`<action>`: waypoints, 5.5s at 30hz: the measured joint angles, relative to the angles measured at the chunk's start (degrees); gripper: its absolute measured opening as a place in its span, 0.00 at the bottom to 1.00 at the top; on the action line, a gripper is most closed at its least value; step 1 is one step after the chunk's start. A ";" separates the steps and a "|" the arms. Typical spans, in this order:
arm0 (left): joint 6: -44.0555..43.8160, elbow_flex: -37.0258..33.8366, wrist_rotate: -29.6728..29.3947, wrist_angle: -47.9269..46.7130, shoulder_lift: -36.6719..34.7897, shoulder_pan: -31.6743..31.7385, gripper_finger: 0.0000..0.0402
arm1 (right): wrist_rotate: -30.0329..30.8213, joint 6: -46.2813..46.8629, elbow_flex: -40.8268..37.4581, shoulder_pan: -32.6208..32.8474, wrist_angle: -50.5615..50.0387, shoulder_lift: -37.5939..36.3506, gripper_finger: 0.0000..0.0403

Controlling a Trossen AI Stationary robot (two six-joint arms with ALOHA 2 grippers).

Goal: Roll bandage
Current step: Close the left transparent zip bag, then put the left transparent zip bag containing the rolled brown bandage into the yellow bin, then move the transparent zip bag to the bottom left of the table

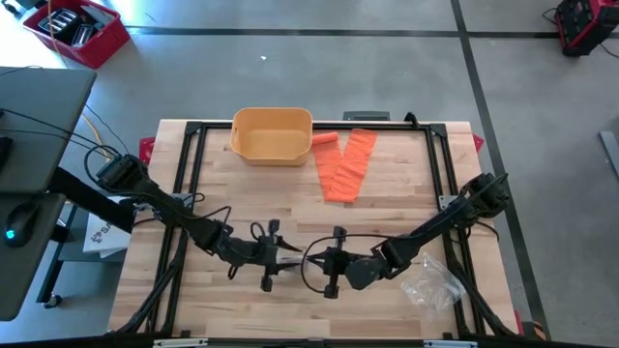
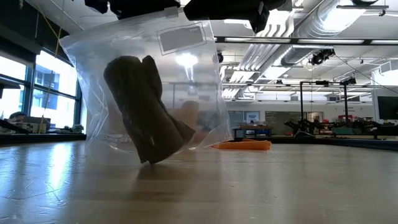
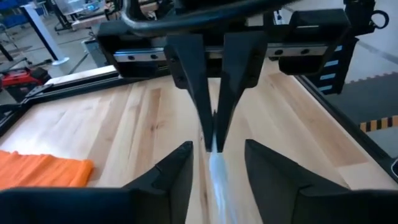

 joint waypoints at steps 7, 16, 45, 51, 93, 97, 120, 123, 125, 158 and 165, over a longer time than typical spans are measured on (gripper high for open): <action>1.49 0.00 -4.11 4.29 3.62 -0.42 0.23 | 0.00 0.00 0.00 -0.06 0.02 0.02 0.00; 1.40 0.02 -5.22 2.31 3.62 -0.67 0.10 | -0.03 -0.02 0.00 -0.07 0.02 0.01 0.00; -13.52 0.09 -11.35 -26.47 -6.67 -8.62 0.07 | 0.00 -0.02 0.09 -0.11 -0.39 0.02 0.00; -20.29 0.07 -11.32 -36.91 -11.14 -10.32 0.07 | 0.09 -0.04 0.09 -0.11 -0.42 0.02 0.00; -17.90 -0.04 -10.75 -24.58 -2.96 -10.58 0.27 | -0.04 0.67 -0.02 -0.03 0.31 0.00 0.00; -17.36 -0.04 -10.94 -24.79 -3.71 -10.64 0.10 | -0.04 0.63 -0.02 -0.04 0.26 0.00 0.00; -37.36 31.63 -15.43 -85.12 -6.83 10.06 0.00 | -1.61 21.08 0.02 -1.11 -29.50 -9.87 0.33; -29.38 34.87 -15.17 -85.99 -6.77 19.66 0.00 | -0.72 23.77 -0.47 0.49 -29.93 -9.40 0.33; -24.69 36.97 -15.17 -86.13 -6.77 26.58 0.00 | 0.74 25.54 -1.01 1.89 -30.45 -8.98 0.33; -27.30 32.00 36.44 -33.70 14.88 60.35 0.41 | 15.23 37.66 -2.62 11.72 -26.58 -8.79 0.33; -18.91 32.02 41.03 -36.94 7.16 57.86 0.48 | 15.12 36.79 -2.61 12.33 -26.95 -8.79 0.33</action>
